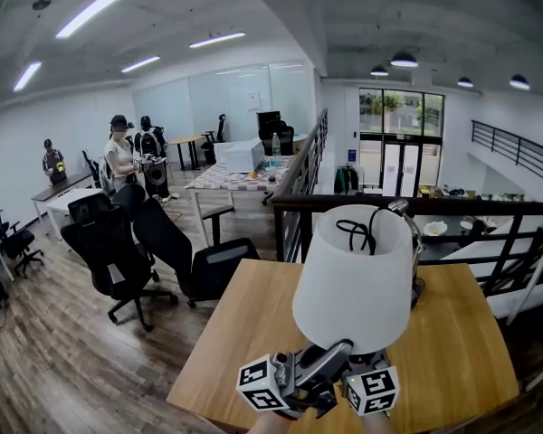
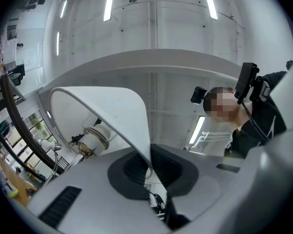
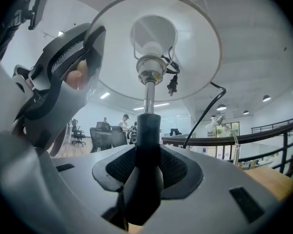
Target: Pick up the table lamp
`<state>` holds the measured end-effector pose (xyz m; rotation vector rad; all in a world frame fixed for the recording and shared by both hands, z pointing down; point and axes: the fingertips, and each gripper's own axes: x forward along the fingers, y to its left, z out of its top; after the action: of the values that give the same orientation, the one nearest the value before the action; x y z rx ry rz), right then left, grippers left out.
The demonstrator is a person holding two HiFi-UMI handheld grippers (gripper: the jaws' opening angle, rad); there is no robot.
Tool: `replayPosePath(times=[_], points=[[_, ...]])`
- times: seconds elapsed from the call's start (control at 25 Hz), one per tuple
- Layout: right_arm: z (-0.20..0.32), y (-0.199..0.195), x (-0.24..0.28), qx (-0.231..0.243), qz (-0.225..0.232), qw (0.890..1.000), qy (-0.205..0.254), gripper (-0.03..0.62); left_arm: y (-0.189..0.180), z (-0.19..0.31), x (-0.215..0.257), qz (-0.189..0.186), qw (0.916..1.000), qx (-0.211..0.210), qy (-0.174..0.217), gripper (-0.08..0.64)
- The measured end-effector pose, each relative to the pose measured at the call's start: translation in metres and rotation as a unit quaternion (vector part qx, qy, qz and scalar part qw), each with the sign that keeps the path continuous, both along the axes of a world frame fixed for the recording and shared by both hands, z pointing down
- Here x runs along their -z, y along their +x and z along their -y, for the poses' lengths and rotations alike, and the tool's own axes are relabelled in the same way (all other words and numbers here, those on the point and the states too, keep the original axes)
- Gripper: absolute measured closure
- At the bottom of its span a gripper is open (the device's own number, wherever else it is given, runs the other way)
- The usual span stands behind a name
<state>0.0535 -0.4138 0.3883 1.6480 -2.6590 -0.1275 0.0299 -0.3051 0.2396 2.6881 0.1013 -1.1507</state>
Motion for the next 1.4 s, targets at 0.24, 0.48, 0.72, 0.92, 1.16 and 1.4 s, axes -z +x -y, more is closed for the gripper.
replayPosePath(times=[0.24, 0.48, 0.72, 0.92, 1.16, 1.4], points=[[0.0, -0.001, 0.009, 0.0, 0.001, 1.0, 0.004, 0.437, -0.002, -0.002, 0.008, -0.005, 1.0, -0.002, 0.005, 0.545], [0.001, 0.0, 0.019, 0.002, 0.003, 1.0, 0.01, 0.437, 0.0, -0.002, 0.015, -0.009, 0.9999, 0.0, 0.009, 0.545], [0.005, 0.0, 0.019, -0.001, 0.004, 1.0, 0.011, 0.437, 0.001, 0.001, 0.014, -0.009, 0.9999, 0.002, 0.01, 0.545], [0.005, 0.001, 0.025, -0.004, 0.003, 1.0, 0.016, 0.437, 0.002, -0.001, 0.019, -0.012, 0.9998, 0.001, 0.014, 0.545], [0.003, 0.0, 0.029, -0.003, 0.005, 1.0, 0.022, 0.437, 0.001, -0.004, 0.021, -0.013, 0.9997, 0.003, 0.019, 0.545], [-0.001, 0.001, 0.031, -0.004, 0.007, 1.0, 0.024, 0.437, 0.002, -0.008, 0.022, -0.014, 0.9997, 0.004, 0.019, 0.545]])
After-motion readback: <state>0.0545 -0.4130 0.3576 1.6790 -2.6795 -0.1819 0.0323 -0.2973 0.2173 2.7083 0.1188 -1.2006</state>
